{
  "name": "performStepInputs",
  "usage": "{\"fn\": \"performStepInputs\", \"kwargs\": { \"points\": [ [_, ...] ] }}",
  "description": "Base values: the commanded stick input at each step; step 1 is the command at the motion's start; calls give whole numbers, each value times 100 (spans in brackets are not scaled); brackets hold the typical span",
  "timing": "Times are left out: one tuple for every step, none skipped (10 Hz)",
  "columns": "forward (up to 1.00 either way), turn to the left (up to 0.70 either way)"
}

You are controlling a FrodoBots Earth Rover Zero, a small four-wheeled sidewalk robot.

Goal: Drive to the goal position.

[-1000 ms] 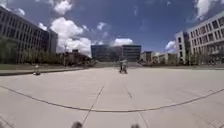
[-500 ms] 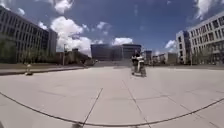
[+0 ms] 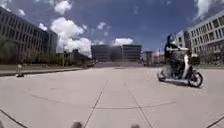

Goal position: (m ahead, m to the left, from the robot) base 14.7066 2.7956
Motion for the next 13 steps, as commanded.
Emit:
{"fn": "performStepInputs", "kwargs": {
  "points": [
    [70, 0],
    [70, 0],
    [70, 0],
    [70, -30],
    [70, -20],
    [70, -4],
    [70, 0],
    [70, 0],
    [70, 0],
    [70, 0],
    [70, 0],
    [70, 0],
    [70, 0]
  ]
}}
